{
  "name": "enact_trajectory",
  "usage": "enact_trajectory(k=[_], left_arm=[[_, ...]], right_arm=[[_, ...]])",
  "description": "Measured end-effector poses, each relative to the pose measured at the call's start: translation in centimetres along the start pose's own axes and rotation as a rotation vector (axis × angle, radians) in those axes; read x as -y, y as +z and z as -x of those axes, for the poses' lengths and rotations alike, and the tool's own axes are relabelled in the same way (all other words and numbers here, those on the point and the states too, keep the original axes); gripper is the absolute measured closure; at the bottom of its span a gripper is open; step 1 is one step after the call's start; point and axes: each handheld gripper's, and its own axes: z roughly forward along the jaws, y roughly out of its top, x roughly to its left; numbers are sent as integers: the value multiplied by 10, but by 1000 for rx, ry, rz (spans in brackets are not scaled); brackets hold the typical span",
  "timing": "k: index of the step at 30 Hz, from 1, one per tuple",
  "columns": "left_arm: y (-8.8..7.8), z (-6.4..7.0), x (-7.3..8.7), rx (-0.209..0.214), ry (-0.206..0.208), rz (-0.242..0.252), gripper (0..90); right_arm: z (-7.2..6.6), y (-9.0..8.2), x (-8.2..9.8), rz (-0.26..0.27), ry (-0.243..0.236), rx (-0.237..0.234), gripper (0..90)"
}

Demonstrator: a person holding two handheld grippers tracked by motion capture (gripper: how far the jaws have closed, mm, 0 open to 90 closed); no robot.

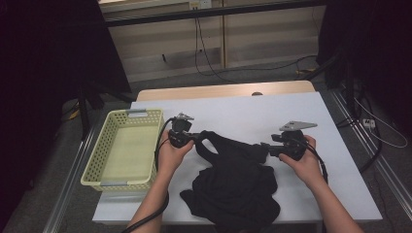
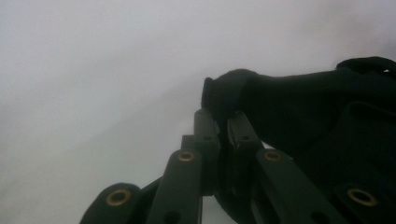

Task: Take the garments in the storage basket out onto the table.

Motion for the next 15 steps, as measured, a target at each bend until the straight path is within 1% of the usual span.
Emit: enact_trajectory(k=[1, 2, 3, 4, 5, 6, 7, 8, 9, 10, 11, 12, 14, 15], left_arm=[[1, 1, 1, 5, 3, -2, 847], [3, 2, 2, 8, 8, -8, 848], [4, 3, 3, 12, 6, -9, 848], [5, 3, 5, 16, 6, -11, 847], [6, 4, 7, 15, 8, -15, 848], [7, 3, 9, 19, 4, -14, 847], [7, 3, 11, 20, 2, -15, 847], [8, 3, 13, 25, 0, -16, 848], [9, 4, 15, 30, -1, -18, 848], [10, 4, 17, 39, -2, -21, 847], [11, 6, 19, 41, -3, -23, 847], [13, 8, 22, 46, 1, -28, 848], [15, 11, 27, 54, 11, -41, 847], [17, 13, 29, 54, 20, -52, 847]], right_arm=[[0, 7, 1, -14, -1, -5, 428], [-1, 14, 3, -33, -11, -12, 430], [-2, 21, 5, -58, -17, -14, 432], [-3, 27, 7, -84, -20, -7, 435], [-4, 31, 9, -95, -10, -4, 450], [-4, 34, 10, -86, 8, -8, 479], [-4, 35, 10, -83, 21, -19, 551], [-6, 35, 10, -83, 23, -46, 644], [-8, 36, 10, -80, 16, -70, 677], [-10, 38, 11, -80, 6, -81, 720], [-13, 39, 11, -82, 6, -105, 791], [-15, 40, 11, -82, 11, -129, 808], [-20, 41, 11, -77, -15, -127, 830], [-23, 41, 11, -80, -17, -141, 837]])
